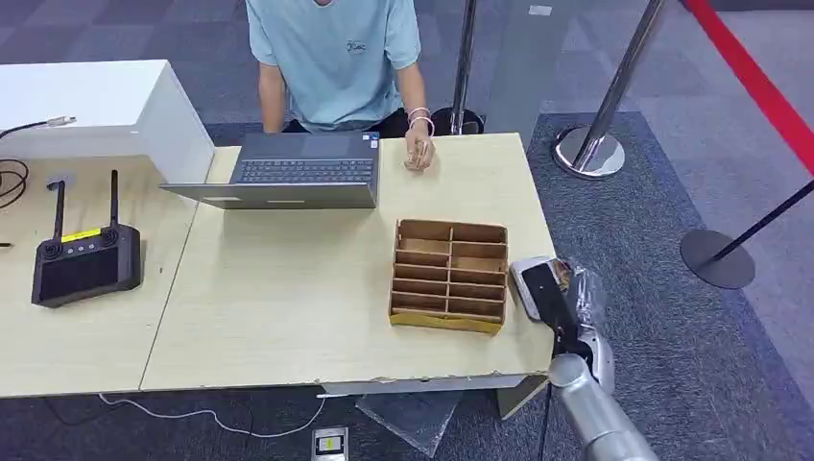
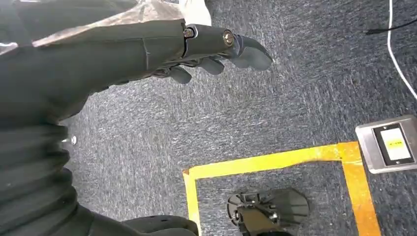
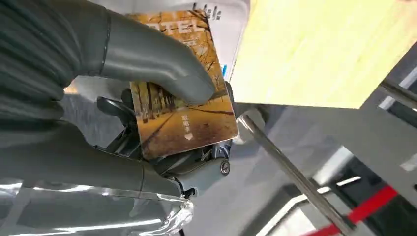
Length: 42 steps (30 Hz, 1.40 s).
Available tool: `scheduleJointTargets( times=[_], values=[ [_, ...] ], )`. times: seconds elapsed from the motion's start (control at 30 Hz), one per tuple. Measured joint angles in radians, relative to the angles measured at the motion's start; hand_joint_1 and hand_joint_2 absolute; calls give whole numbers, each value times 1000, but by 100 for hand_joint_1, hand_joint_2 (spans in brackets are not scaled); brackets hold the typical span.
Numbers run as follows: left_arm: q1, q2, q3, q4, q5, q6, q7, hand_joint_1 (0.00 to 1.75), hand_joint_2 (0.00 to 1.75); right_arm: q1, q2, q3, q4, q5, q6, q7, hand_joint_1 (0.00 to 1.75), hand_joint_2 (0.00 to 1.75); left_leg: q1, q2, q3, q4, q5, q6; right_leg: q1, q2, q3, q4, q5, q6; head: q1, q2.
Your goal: Pass the card to the sensor for recognition and then transmit it.
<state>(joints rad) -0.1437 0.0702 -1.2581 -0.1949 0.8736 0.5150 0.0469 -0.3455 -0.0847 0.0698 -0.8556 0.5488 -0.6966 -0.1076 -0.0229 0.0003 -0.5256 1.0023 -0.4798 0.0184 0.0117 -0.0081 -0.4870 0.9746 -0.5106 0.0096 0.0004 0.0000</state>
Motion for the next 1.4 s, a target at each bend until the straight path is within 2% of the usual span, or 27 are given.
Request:
scheduleJointTargets(
  times=[0.23, 1.03, 1.13, 1.2, 1.3, 1.4],
  values=[
    [0, 0, 0, 0, -1, 0, 0, 0, 175, -40, 3, 42, 86, -86, -3, -8, 175, 175, 0, 0, 1, 0, 0, 0, 0, 0, 1, 0, 0, 0, 0, 0],
    [-1, 0, 0, 0, -4, 0, 0, 0, 175, -92, -4, 87, 194, -108, -7, -8, 175, 175, 0, 1, 11, 0, 0, 0, 0, 0, 10, -1, 0, 0, 0, 0],
    [0, 0, 0, 0, -4, 0, 0, 0, 175, -93, -7, 87, 197, -67, -7, -17, 175, 175, 0, 1, 11, 0, 0, 0, 0, 0, 11, -1, 0, 0, 0, 0],
    [0, 0, 0, 0, -3, 0, 0, 0, 175, -83, -6, 68, 196, 28, -7, -45, 175, 175, 0, 1, 10, 0, 0, 0, 0, 0, 11, -2, 1, 1, 0, 0],
    [0, -1, 0, 0, -3, 0, 0, 0, 175, -58, 16, -21, 169, 182, -8, -127, 175, 175, 0, 0, 9, 0, 0, 0, 0, 0, 10, -2, 1, 1, 0, 0],
    [0, -2, -1, 0, -5, 0, 0, 0, 175, -43, 40, -113, 137, 205, -8, -202, 175, 175, 0, -1, 8, 0, 0, 0, 0, -1, 9, -2, 0, 1, 0, 0]
  ],
)
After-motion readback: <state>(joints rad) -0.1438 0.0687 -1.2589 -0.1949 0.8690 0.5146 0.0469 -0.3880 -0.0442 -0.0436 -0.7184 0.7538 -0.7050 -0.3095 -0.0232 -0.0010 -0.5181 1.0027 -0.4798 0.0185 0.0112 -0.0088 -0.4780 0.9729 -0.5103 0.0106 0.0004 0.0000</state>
